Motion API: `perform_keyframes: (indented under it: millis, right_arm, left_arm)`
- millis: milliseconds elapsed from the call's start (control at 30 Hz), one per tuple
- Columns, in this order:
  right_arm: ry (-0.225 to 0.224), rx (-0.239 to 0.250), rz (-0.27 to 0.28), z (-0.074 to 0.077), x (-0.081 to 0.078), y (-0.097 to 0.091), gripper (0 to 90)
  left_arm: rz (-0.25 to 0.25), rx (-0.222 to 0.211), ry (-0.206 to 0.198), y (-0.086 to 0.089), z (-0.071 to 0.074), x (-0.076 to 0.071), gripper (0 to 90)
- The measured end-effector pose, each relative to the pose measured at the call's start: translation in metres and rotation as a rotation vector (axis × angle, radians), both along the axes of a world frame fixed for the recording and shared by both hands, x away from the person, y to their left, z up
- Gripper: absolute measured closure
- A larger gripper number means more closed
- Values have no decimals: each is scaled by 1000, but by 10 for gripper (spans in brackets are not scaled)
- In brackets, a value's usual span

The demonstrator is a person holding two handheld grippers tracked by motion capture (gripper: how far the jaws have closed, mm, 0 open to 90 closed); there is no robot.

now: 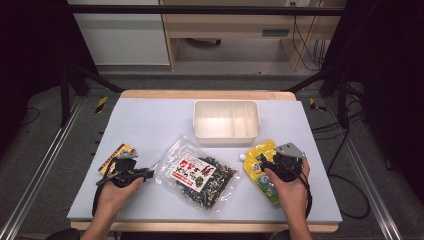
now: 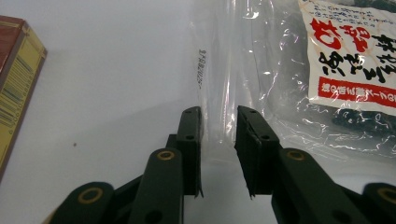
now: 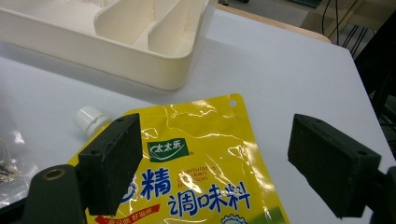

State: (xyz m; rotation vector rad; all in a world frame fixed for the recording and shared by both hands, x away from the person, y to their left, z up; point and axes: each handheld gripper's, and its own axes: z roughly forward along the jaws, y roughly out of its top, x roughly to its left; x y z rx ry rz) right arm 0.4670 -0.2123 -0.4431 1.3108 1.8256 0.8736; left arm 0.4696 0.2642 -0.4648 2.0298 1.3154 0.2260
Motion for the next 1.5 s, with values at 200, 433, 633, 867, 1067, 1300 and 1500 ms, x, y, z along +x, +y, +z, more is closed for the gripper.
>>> perform_keyframes:
  millis: [200,433,633,867,1067,1300,1500]
  right_arm:
    - [0,1,0,0,0,0,182]
    - [0,-2,0,0,0,1,182]
    - [2,-4,3,0,0,1,182]
    - [2,-3,1,0,0,1,183]
    - [0,0,3,0,0,1,183]
    - [-1,6,3,0,0,0,183]
    - [-1,10,2,0,0,0,183]
  left_arm:
    - [8,11,-2,-1,-1,0,745]
    - [2,52,-22,-6,-1,1,787]
    - [-4,81,-26,-8,-3,3,840]
    - [-30,130,-61,-11,-2,3,896]
    - [-10,113,-104,-8,4,1,899]
    - [-23,67,-140,-1,14,-1,899]
    - [-32,93,-188,6,26,-5,900]
